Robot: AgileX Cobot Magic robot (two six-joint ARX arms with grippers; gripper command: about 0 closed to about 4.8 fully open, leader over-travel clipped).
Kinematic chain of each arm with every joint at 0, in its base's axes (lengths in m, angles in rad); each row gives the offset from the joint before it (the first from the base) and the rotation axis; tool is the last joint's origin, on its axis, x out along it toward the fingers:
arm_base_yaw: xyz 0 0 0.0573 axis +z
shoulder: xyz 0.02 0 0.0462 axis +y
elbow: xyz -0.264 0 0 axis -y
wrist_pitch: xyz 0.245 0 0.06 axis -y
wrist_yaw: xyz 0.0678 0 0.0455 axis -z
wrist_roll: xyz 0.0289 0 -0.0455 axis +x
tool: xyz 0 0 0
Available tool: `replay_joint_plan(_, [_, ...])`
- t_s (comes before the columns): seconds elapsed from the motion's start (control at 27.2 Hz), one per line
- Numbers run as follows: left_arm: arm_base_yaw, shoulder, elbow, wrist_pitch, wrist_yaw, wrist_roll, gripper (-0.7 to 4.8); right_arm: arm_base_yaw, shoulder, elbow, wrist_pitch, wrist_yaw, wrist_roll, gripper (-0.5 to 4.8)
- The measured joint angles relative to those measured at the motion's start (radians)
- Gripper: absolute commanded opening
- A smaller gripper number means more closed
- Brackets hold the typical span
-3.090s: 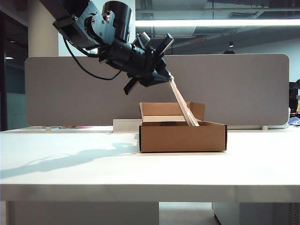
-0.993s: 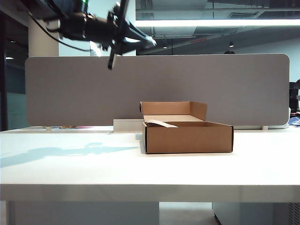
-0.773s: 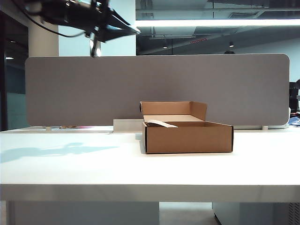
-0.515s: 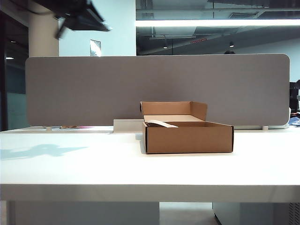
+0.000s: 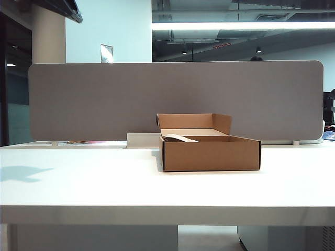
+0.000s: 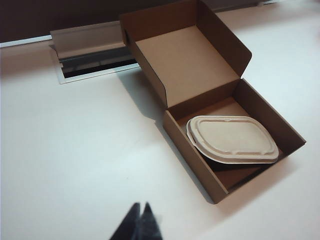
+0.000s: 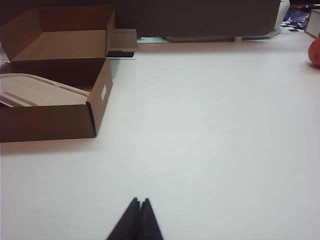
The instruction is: Pick up the lid and place it into the paper box.
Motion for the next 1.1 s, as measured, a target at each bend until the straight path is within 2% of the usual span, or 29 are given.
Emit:
replay_joint_plan(0.18, [0.0, -0.055, -0.057, -0.017, -0.072, 0.022, -0.06, 0.0, 0.0, 0.0, 0.0, 0.0, 0.0, -0.08])
replay_joint_plan(0.26, [0.0, -0.09, -0.118, -0.017, -0.117, 0.023, -0.06, 0.0, 0.0, 0.0, 0.0, 0.0, 0.0, -0.08])
replay_joint_plan(0.4, [0.0, -0.177, -0.239, 0.002, -0.138, 0.021, -0.06, 0.0, 0.0, 0.0, 0.0, 0.0, -0.001, -0.08])
replay_joint_plan(0.52, [0.0, -0.298, -0.389, 0.085, -0.171, 0.02, -0.06, 0.0, 0.0, 0.0, 0.0, 0.0, -0.002, -0.08])
replay_joint_plan(0.74, [0.001, -0.608, -0.713, 0.266, -0.222, -0.058, -0.06, 0.0, 0.0, 0.0, 0.0, 0.0, -0.002, -0.08])
replay_joint_plan(0.92, [0.005, -0.829, -0.943, 0.299, -0.317, -0.21, -0.06, 0.0, 0.0, 0.0, 0.0, 0.0, -0.002, -0.08])
replay_joint_plan(1.1, [0.057, -1.076, -1.201, 0.47, -0.314, -0.226, -0.06, 0.0, 0.0, 0.0, 0.0, 0.0, -0.002, -0.08])
